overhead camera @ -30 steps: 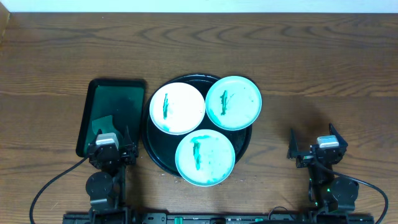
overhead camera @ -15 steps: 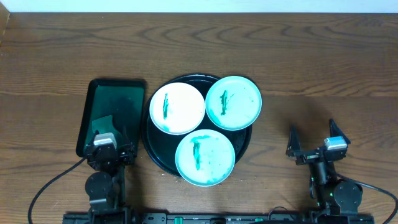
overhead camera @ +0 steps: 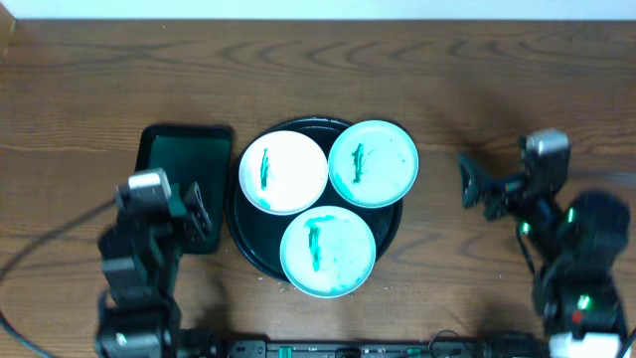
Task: Clean dirty plates on tray and stack at the side
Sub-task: 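Move left gripper to the sponge in the basin, right gripper to the plates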
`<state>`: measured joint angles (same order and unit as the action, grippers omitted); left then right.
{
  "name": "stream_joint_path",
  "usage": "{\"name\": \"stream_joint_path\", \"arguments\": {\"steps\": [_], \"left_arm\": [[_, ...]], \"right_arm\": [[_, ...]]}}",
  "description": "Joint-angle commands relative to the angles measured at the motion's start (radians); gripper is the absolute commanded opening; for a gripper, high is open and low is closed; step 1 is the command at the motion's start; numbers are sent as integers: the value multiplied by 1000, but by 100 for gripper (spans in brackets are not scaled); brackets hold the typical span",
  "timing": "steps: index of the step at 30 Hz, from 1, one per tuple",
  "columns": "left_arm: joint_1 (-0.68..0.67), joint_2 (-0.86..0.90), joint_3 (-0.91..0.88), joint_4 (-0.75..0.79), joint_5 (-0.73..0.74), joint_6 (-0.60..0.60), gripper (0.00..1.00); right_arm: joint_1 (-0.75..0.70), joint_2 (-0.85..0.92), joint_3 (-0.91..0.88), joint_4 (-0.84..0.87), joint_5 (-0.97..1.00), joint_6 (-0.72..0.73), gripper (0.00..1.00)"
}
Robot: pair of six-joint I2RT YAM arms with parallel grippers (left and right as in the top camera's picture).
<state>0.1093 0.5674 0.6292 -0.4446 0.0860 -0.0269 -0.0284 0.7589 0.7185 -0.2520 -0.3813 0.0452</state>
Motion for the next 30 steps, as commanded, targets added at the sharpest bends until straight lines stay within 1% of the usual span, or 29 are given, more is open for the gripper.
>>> {"name": "stream_joint_path", "arguments": {"steps": [1,5,8,11,13,16,19,20,21,22,24,25,27,30], "left_arm": [[-3,224,275,-107,82,-14,73],[-3,438,541,-298,87,-16,73],[-3,579,715,-438,105,-16,73],[-3,677,803,-515,156,-16,73],[-3,710,800,-536,160,-15,73],[-3,763,788,-542,157,-15,73],[-3,826,788,-537,158,-16,73],[-3,846,788,-533,160,-23,73],[-4,867,788,-529,169,-39,73],[-4,886,788,-526,184,-67,73],[-4,920,789,-519,224,-81,73],[-4,930,789,-519,223,-83,72],[-3,944,789,-520,184,-85,72],[-3,945,789,-534,55,-148,72]], "right_arm": [[0,213,262,-160,-104,2,99],[20,423,497,-377,-121,1,99],[44,572,662,-542,-121,-29,99],[69,706,798,-674,-122,-90,99],[77,761,834,-687,-130,-90,99],[85,812,837,-645,-152,-82,99],[95,853,837,-572,-261,31,99],[103,867,837,-545,-315,41,99],[115,882,837,-526,-320,43,93],[128,894,837,-521,-284,82,81],[172,927,837,-528,-142,230,80],[199,944,837,-537,-104,271,80],[257,979,837,-546,-79,289,78],[360,1033,837,-556,-41,336,73]]}}
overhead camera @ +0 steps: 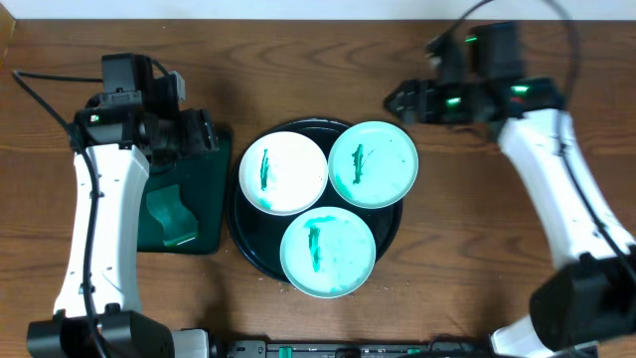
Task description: Clean dirty plates on tray and stack at the side
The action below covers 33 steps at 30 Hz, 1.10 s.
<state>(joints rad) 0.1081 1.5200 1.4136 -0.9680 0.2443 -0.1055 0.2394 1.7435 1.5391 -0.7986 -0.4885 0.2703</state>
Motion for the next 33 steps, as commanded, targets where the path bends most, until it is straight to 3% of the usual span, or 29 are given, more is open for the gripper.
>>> {"name": "stream_joint_path", "arguments": {"steps": [1,6,11,24,33], "left_arm": [[-2,-8,4,-16,-138,-87,72],[-2,-8,4,-19,-241,-133,72],[-2,-6,4,-29,-314,-133,72],[-2,-3,4,-61,-387,-133,72],[-2,-3,4,-86,-387,-137,72]], "right_arm": [[121,63,17,-10,82,128,70],[278,143,17,-10,212,214,63],[386,222,17,-6,278,252,43],[452,307,17,-31,309,285,30],[476,338,17,-53,332,317,29]]}}
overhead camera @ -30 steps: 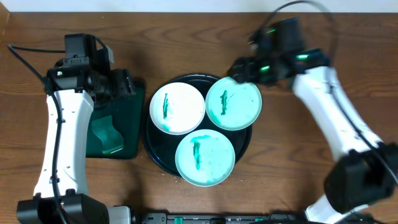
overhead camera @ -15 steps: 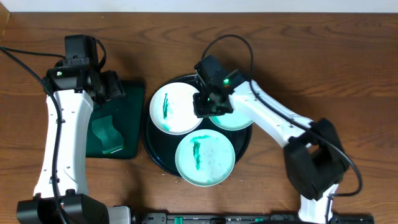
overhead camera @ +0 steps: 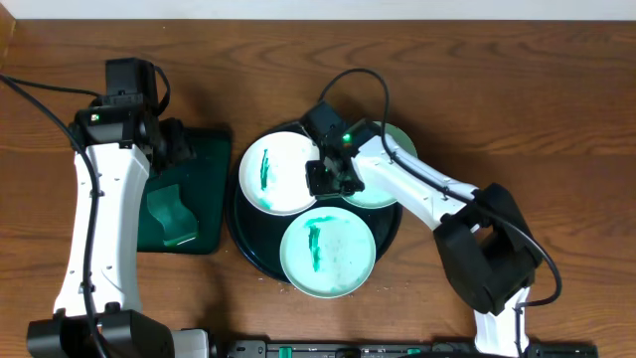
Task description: Clean dirty plates on tray and stack at the side
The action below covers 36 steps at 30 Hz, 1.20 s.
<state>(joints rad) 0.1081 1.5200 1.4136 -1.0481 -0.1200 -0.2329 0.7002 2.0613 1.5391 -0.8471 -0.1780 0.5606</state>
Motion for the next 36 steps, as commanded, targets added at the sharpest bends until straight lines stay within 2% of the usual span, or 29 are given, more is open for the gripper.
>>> {"name": "stream_joint_path", "arguments": {"steps": [1,13,17,22,28,30,34,36], "left_arm": [[-2,-3,4,-6,-23,-10,72],[-2,-3,4,-36,-20,-35,72],[-2,-3,-1,-35,-20,-35,72],[-2,8,-26,-28,-24,-35,72],[27,70,-68,-5,-23,-35,71],[57,117,-68,-6,-23,-63,67],[114,194,-68,-21,-23,-127,46],[127,223,-69,-35,-22,-146,40]], "right_arm": [[19,29,17,-5,26,29,29],[20,68,17,83,87,71,26],[22,81,17,96,99,72,17],[18,103,17,101,98,83,1],[18,103,17,101,98,69,1],[18,103,17,103,95,63,1],[18,103,17,103,94,59,1],[18,103,17,103,94,59,1]]}}
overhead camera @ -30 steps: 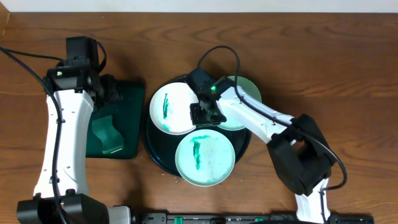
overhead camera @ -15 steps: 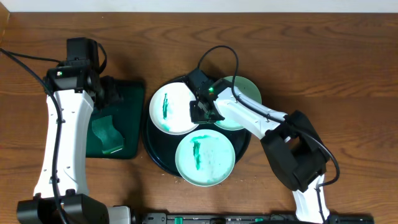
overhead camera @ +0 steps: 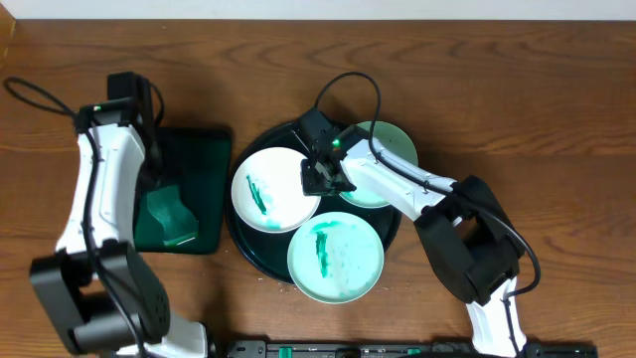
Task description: Clean dirty plates on tray and stack at the side
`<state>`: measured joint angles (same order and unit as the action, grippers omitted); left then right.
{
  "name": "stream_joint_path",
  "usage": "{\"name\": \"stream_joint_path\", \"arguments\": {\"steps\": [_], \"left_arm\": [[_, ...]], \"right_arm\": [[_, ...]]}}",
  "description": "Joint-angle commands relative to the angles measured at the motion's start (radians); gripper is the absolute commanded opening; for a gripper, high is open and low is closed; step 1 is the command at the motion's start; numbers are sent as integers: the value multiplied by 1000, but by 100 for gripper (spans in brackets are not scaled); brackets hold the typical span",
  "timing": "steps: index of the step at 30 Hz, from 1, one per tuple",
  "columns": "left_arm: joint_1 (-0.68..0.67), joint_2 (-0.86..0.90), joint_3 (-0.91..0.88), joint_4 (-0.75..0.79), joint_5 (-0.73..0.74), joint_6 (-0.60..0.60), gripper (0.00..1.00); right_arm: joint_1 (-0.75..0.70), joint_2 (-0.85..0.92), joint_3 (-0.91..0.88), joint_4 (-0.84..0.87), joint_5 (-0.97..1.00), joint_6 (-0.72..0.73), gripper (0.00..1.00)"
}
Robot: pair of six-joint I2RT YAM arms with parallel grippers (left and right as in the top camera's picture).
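Note:
A black round tray [overhead camera: 248,234] holds three plates smeared with green. The white plate [overhead camera: 268,189] lies at the left, one teal plate [overhead camera: 393,159] at the right and another teal plate [overhead camera: 335,261] at the front. My right gripper [overhead camera: 316,179] sits at the white plate's right rim and looks shut on it. A light green sponge [overhead camera: 167,214] lies in a dark green rectangular dish [overhead camera: 204,169] left of the tray. My left gripper [overhead camera: 151,159] points down over the dish's far left edge; its fingers are hidden under the wrist.
The wooden table [overhead camera: 517,119] lies around everything. The right arm's cable [overhead camera: 348,85] loops over the back of the tray. The left arm [overhead camera: 89,209] runs along the dish's left side.
The white plate has shifted forward and left and turned, so its green streak now lies slanted. The front teal plate sits slightly further right. The left gripper has moved a little nearer over the dish.
Both arms were first folded low at the table's front corners. Then both were raised to the back, the left above the green dish, the right behind the tray. After that the right gripper was at the white plate's rim, and now that plate has shifted.

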<state>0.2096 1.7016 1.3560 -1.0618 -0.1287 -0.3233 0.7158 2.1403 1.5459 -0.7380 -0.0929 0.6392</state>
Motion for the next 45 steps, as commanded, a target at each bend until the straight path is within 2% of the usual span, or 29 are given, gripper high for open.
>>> {"name": "stream_joint_path", "arguments": {"steps": [1,6,17,26,27,29,30,34,38,42,45], "left_arm": [[30,55,-12,-28,-7,-57,39],[31,94,-57,-13,21,-68,38],[72,94,-261,217,19,-68,38],[71,94,-362,333,20,-102,38],[71,94,-375,354,20,-102,30],[71,94,-404,391,19,-101,8],[71,94,-413,400,19,-101,8],[71,74,-400,376,61,-88,7],[71,5,-325,275,107,-50,7],[53,-137,-257,198,148,-10,7],[27,-231,-255,203,189,-1,7]], "right_arm": [[2,24,10,-6,8,-20,1],[2,24,10,-2,5,-19,1],[-2,24,10,4,-3,-7,1],[-3,24,10,5,-6,-8,1],[-3,24,10,5,-6,-8,1],[-3,24,10,5,-6,-8,1],[-3,24,10,6,-6,-8,1],[-3,24,11,14,-21,-10,1],[-14,19,14,13,-39,-52,1],[-32,18,14,14,-55,-84,1],[-34,18,14,27,-55,-83,1]]}}
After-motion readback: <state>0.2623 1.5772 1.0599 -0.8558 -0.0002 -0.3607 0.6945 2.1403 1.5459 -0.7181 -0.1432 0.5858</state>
